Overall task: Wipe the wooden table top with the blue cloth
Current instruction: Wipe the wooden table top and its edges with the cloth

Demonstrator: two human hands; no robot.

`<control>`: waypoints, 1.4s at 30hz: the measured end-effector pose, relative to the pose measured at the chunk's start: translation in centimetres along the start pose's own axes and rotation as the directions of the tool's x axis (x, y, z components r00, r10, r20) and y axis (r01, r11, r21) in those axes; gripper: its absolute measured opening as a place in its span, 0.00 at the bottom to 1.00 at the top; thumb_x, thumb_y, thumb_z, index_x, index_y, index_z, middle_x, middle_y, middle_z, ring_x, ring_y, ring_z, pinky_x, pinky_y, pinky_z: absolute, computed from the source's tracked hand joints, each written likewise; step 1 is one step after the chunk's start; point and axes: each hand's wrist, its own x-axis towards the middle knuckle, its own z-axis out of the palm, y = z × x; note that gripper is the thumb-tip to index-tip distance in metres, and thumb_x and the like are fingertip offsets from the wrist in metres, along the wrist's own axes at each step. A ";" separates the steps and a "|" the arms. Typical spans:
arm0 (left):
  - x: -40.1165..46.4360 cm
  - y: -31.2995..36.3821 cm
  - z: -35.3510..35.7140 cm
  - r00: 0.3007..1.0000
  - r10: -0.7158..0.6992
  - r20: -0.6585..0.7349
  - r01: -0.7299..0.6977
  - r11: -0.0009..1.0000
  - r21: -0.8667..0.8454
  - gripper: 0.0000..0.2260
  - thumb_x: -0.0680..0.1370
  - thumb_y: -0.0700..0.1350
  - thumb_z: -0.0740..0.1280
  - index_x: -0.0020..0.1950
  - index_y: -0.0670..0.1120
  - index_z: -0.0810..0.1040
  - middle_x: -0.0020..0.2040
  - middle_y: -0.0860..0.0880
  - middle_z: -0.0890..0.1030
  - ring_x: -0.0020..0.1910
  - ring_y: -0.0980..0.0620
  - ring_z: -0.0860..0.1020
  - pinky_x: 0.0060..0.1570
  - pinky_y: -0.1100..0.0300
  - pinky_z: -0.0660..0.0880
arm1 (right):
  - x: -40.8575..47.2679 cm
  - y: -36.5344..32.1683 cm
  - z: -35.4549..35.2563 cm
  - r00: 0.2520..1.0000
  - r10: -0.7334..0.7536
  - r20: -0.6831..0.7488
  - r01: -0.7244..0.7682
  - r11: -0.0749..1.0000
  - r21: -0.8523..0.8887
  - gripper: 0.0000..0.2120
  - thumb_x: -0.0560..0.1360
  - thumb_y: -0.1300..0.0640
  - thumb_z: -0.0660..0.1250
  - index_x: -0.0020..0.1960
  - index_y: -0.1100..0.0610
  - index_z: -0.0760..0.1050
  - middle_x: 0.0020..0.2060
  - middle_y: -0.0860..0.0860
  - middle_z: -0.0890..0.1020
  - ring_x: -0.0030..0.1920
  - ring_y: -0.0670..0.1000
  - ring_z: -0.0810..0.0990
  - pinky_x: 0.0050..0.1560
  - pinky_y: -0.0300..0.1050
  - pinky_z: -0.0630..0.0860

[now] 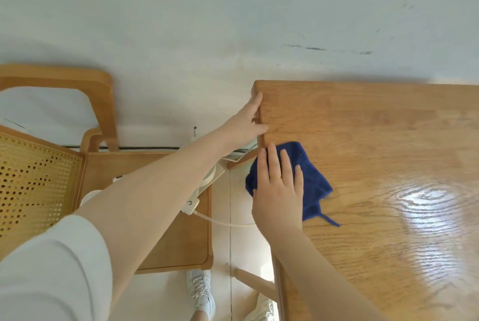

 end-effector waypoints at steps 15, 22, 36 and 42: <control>0.7 -0.2 1.6 0.959 0.025 -0.283 -0.035 0.999 -0.029 0.28 0.79 0.39 0.61 0.77 0.49 0.54 0.75 0.50 0.61 0.67 0.49 0.70 0.66 0.58 0.67 | -2.5 0.2 -0.5 0.997 -0.079 0.007 0.079 0.997 -0.012 0.33 0.65 0.63 0.69 0.69 0.66 0.64 0.67 0.60 0.70 0.66 0.58 0.71 0.63 0.51 0.71; 0.6 -0.4 2.3 0.923 0.059 -0.380 -0.036 0.997 0.067 0.22 0.80 0.41 0.60 0.74 0.45 0.62 0.71 0.48 0.68 0.69 0.51 0.67 0.63 0.63 0.64 | -1.0 0.0 -0.6 1.000 -0.024 -0.014 0.023 0.999 -0.043 0.32 0.67 0.62 0.66 0.69 0.65 0.64 0.68 0.59 0.69 0.67 0.57 0.70 0.64 0.51 0.69; -11.2 -2.3 8.8 0.921 -0.036 -0.387 0.103 0.983 0.153 0.21 0.79 0.50 0.62 0.71 0.47 0.66 0.63 0.51 0.73 0.61 0.51 0.73 0.60 0.57 0.70 | -12.1 1.2 -1.1 0.998 -0.068 0.001 0.067 0.987 0.144 0.36 0.63 0.58 0.72 0.68 0.65 0.66 0.68 0.59 0.69 0.67 0.57 0.70 0.63 0.52 0.70; -15.7 -4.4 13.6 0.957 -0.103 -0.272 0.099 0.995 -0.028 0.17 0.78 0.43 0.64 0.67 0.48 0.70 0.55 0.52 0.80 0.52 0.55 0.78 0.49 0.63 0.73 | -20.2 2.2 -0.6 0.999 0.049 -0.005 -0.049 0.994 0.101 0.32 0.71 0.48 0.67 0.68 0.65 0.66 0.67 0.60 0.70 0.66 0.57 0.71 0.61 0.53 0.71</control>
